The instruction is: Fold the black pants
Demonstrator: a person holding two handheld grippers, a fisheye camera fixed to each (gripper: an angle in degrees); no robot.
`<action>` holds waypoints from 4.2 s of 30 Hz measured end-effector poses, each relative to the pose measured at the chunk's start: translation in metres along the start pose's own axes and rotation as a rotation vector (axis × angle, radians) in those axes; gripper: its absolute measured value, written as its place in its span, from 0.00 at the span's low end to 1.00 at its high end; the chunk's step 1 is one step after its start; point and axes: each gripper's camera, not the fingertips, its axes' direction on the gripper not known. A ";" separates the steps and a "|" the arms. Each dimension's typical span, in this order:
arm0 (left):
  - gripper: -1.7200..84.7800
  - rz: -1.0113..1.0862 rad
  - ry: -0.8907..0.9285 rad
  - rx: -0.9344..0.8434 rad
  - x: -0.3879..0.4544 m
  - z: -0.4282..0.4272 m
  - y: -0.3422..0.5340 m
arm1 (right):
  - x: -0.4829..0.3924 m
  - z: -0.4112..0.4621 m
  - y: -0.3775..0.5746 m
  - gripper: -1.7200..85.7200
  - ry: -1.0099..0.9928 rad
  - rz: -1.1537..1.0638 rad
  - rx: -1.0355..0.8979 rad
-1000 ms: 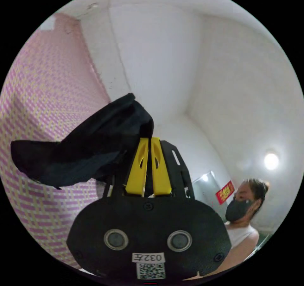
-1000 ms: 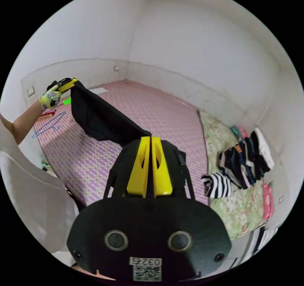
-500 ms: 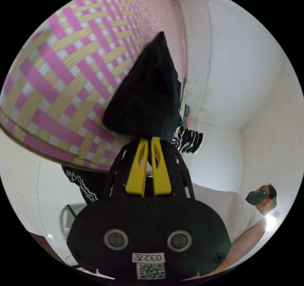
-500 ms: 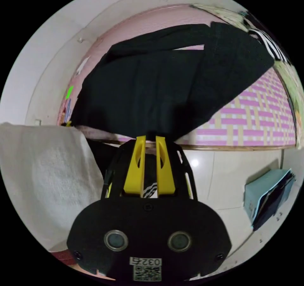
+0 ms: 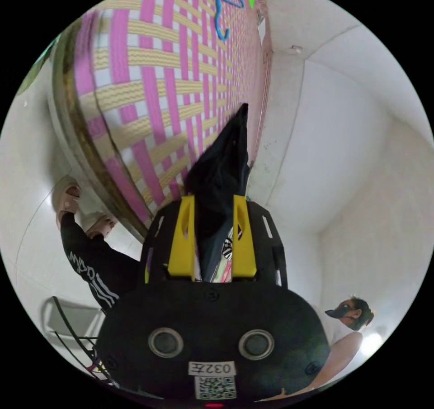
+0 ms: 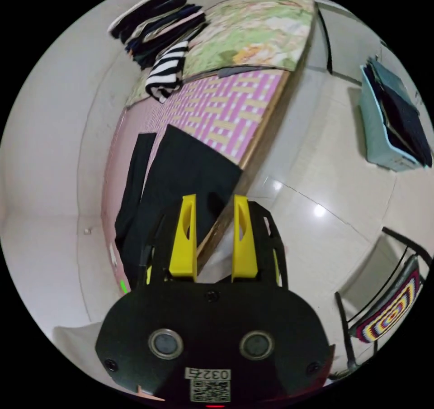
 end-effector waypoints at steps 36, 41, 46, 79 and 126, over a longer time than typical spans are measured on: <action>0.00 0.404 0.001 -0.044 0.258 -0.003 -0.105 | -0.272 -0.171 0.026 0.01 -0.474 -0.641 0.114; 0.00 0.083 -0.426 -0.195 0.143 0.001 -0.108 | -0.145 -0.046 0.048 0.01 -0.024 -0.343 -0.187; 0.01 0.078 -0.469 -0.182 0.140 -0.012 -0.109 | -0.095 -0.033 0.071 0.01 -0.038 -0.246 -0.197; 0.01 0.338 -0.476 0.140 0.295 -0.020 0.049 | -0.308 0.180 -0.098 0.13 -0.145 -0.387 -0.376; 0.01 0.731 -1.155 -0.125 0.398 0.142 -0.174 | -0.250 0.122 -0.107 0.01 -0.137 -0.187 -0.153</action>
